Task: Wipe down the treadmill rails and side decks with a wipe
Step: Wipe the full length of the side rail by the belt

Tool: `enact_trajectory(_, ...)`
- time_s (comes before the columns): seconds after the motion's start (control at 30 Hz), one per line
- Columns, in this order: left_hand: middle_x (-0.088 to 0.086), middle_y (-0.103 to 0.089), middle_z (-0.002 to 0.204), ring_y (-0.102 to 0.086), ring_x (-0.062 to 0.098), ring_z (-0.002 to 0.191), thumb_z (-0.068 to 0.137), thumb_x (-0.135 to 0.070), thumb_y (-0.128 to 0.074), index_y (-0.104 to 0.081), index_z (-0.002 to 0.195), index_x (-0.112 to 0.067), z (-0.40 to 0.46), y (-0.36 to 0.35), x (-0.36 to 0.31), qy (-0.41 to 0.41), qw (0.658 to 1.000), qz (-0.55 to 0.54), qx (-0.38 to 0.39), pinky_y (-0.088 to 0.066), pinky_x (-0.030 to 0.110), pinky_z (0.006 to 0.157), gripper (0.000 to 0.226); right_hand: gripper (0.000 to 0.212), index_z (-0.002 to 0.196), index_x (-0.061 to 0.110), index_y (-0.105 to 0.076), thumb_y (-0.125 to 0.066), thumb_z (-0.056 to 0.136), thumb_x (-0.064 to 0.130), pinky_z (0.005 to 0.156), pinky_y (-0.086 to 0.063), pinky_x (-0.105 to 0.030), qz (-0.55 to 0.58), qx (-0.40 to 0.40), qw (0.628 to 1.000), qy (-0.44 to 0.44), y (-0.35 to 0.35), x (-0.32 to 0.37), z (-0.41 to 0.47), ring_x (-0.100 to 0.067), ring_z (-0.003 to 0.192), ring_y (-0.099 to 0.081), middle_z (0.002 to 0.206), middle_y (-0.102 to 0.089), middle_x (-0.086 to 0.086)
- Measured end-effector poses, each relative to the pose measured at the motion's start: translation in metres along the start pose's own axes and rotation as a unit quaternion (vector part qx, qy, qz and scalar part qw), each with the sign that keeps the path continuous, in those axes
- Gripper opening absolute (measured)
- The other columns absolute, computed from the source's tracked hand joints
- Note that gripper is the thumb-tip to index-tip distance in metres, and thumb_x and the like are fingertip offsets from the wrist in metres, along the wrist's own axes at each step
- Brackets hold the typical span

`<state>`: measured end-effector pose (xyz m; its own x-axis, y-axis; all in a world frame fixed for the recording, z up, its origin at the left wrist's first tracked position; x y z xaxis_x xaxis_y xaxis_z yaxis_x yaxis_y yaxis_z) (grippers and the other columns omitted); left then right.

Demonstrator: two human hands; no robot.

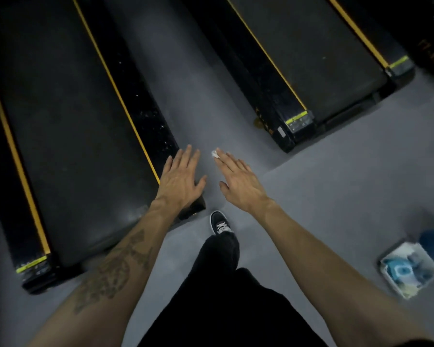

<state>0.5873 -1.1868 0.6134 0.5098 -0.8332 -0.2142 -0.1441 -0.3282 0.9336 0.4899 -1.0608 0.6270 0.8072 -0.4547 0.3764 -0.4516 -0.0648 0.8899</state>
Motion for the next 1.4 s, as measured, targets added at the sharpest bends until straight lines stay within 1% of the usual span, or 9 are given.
enact_trajectory(0.17, 0.009, -0.004, 0.173, -0.005, 0.028, 0.159, 0.104, -0.051, -0.039, -0.009, 0.165, -0.016, 0.026, 0.015, 0.023, 0.086, 0.995, -0.039, -0.015, -0.006, 0.048, 0.129, 0.076, 0.075, 0.165, 0.013, -0.007, -0.051, 0.104, 0.019, 0.129, -0.010, -0.041, -0.043, 0.037, 0.995, 0.077, 0.024, -0.001, 0.054, -0.022, 0.159, -0.007, 0.173, 0.000, 0.001)
enact_trajectory(0.37, 0.008, -0.005, 0.173, -0.007, 0.027, 0.159, 0.104, -0.051, -0.039, -0.010, 0.165, -0.016, 0.040, 0.024, 0.046, 0.164, 0.983, -0.074, -0.031, -0.007, 0.047, 0.129, 0.076, 0.075, 0.165, 0.015, -0.008, -0.050, 0.104, 0.020, 0.129, -0.011, -0.043, -0.061, 0.074, 0.983, 0.155, 0.026, 0.005, 0.104, -0.021, 0.159, -0.006, 0.173, 0.000, 0.002)
enact_trajectory(0.63, 0.009, -0.008, 0.172, -0.008, 0.028, 0.159, 0.104, -0.050, -0.038, -0.012, 0.164, -0.015, 0.050, 0.024, 0.059, 0.293, 0.949, -0.108, -0.034, -0.009, 0.048, 0.129, 0.075, 0.076, 0.166, 0.018, -0.008, -0.052, 0.104, 0.018, 0.129, -0.006, -0.038, -0.057, 0.129, 0.953, 0.269, 0.031, 0.018, 0.169, -0.018, 0.159, -0.006, 0.173, -0.002, 0.005)
enact_trajectory(0.7, 0.009, -0.010, 0.172, -0.010, 0.028, 0.159, 0.104, -0.051, -0.038, -0.014, 0.164, -0.014, 0.053, 0.021, 0.058, 0.335, 0.934, -0.118, -0.044, -0.011, 0.049, 0.129, 0.075, 0.075, 0.166, 0.018, -0.010, -0.052, 0.103, 0.017, 0.130, -0.007, -0.040, -0.059, 0.148, 0.939, 0.304, 0.032, 0.018, 0.184, -0.017, 0.159, -0.006, 0.173, -0.003, 0.005)
enact_trajectory(0.8, 0.009, -0.014, 0.172, -0.013, 0.029, 0.158, 0.104, -0.050, -0.040, -0.017, 0.164, -0.014, 0.053, 0.016, 0.051, 0.408, 0.898, -0.148, -0.070, -0.012, 0.049, 0.128, 0.073, 0.075, 0.166, 0.018, -0.011, -0.051, 0.103, 0.016, 0.130, -0.006, -0.039, -0.076, 0.186, 0.910, 0.361, 0.033, 0.017, 0.201, -0.017, 0.159, -0.005, 0.173, -0.004, 0.005)
enact_trajectory(1.0, 0.007, -0.013, 0.172, -0.012, 0.028, 0.158, 0.095, -0.057, -0.027, -0.018, 0.164, -0.016, 0.041, 0.001, 0.015, 0.525, 0.816, -0.210, -0.117, -0.009, 0.047, 0.128, 0.081, 0.073, 0.165, 0.015, -0.018, -0.054, 0.101, 0.015, 0.130, -0.009, -0.040, -0.111, 0.239, 0.843, 0.469, 0.023, 0.011, 0.207, -0.018, 0.159, -0.007, 0.173, -0.005, 0.003)
enact_trajectory(1.1, 0.008, -0.011, 0.172, -0.012, 0.029, 0.158, 0.099, -0.055, -0.034, -0.017, 0.164, -0.017, 0.029, -0.011, -0.002, 0.563, 0.782, -0.237, -0.125, -0.007, 0.047, 0.127, 0.077, 0.074, 0.165, 0.015, -0.017, -0.053, 0.100, 0.015, 0.129, -0.009, -0.040, -0.110, 0.257, 0.822, 0.496, 0.017, 0.011, 0.204, -0.019, 0.159, -0.009, 0.173, -0.007, 0.003)
enact_trajectory(1.27, 0.008, -0.012, 0.172, -0.012, 0.028, 0.158, 0.104, -0.050, -0.042, -0.015, 0.164, -0.018, 0.014, -0.027, -0.026, 0.591, 0.752, -0.255, -0.144, -0.009, 0.048, 0.127, 0.073, 0.072, 0.163, 0.012, -0.022, -0.055, 0.100, 0.014, 0.129, -0.014, -0.043, -0.105, 0.259, 0.801, 0.529, 0.011, 0.018, 0.194, -0.021, 0.159, -0.013, 0.172, -0.011, 0.001)
enact_trajectory(1.4, 0.008, -0.010, 0.172, -0.010, 0.028, 0.159, 0.104, -0.051, -0.044, -0.012, 0.165, -0.020, 0.003, -0.036, -0.038, 0.609, 0.730, -0.267, -0.155, -0.007, 0.047, 0.127, 0.075, 0.071, 0.164, 0.013, -0.020, -0.054, 0.102, 0.017, 0.129, -0.012, -0.042, -0.113, 0.261, 0.786, 0.549, 0.005, 0.022, 0.181, -0.019, 0.159, -0.010, 0.173, -0.008, 0.002)
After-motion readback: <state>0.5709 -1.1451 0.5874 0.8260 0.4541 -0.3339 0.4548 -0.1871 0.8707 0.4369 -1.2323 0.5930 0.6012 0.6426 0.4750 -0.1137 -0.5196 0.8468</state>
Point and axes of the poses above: each hand's wrist, its own z-axis towards the middle knuckle, its own y-axis out of the back of the hand, x = y × z, the point moved 6 cm from there along z, towards the middle knuckle
